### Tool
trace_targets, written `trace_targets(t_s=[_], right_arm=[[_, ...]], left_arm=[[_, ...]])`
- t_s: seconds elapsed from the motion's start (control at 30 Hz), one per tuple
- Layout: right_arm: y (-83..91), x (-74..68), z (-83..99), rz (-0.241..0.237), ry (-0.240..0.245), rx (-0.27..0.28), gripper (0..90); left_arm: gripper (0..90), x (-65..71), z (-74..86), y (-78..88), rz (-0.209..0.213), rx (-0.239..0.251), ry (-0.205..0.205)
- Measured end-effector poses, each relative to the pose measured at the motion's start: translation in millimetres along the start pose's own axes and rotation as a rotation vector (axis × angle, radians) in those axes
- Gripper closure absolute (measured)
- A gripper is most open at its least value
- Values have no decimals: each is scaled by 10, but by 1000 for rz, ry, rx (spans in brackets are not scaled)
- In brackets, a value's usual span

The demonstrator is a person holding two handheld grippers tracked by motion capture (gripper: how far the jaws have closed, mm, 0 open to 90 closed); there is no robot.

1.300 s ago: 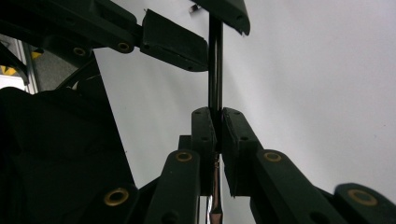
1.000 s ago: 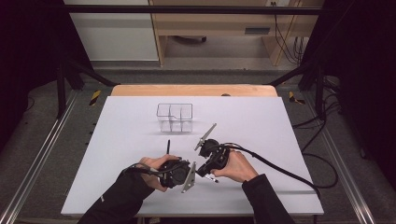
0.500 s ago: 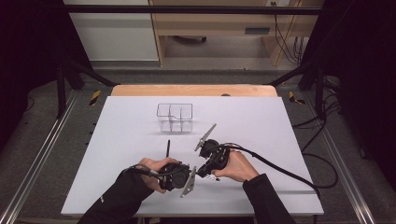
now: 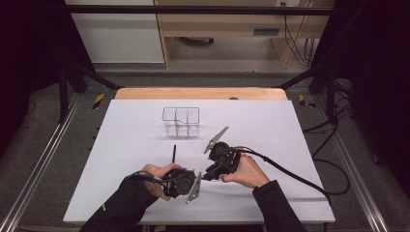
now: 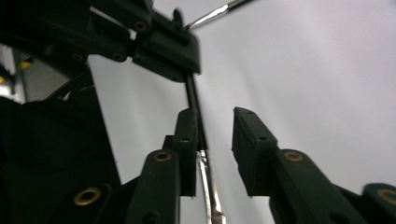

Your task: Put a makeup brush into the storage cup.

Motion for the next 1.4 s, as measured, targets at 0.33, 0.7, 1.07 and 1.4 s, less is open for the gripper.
trace_targets(t_s=[0.33,0.7,1.07,1.4], right_arm=[[253,84,-94,161,17,170,512],[476,196,-10,280,-20,333,367],[610,271,212,352,-65,444,267],[515,235,309,348,-85,490,206]], left_arm=[[832,-7,141,63,-15,16,121],[832,-11,333,115,-63,33,296],[832,-23,460,151,-127,103,499],[832,-22,497,181,-219,193,681]])
Point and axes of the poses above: each handheld gripper's, and its own axes: y roughly backward along the jaws, z roughly out of its underside, x roughly to its right, the point moved 4 cm from there along -y, roughly forward along the jaws, and after that the axes turned 14 degrees about x, right-handed, at the moved point
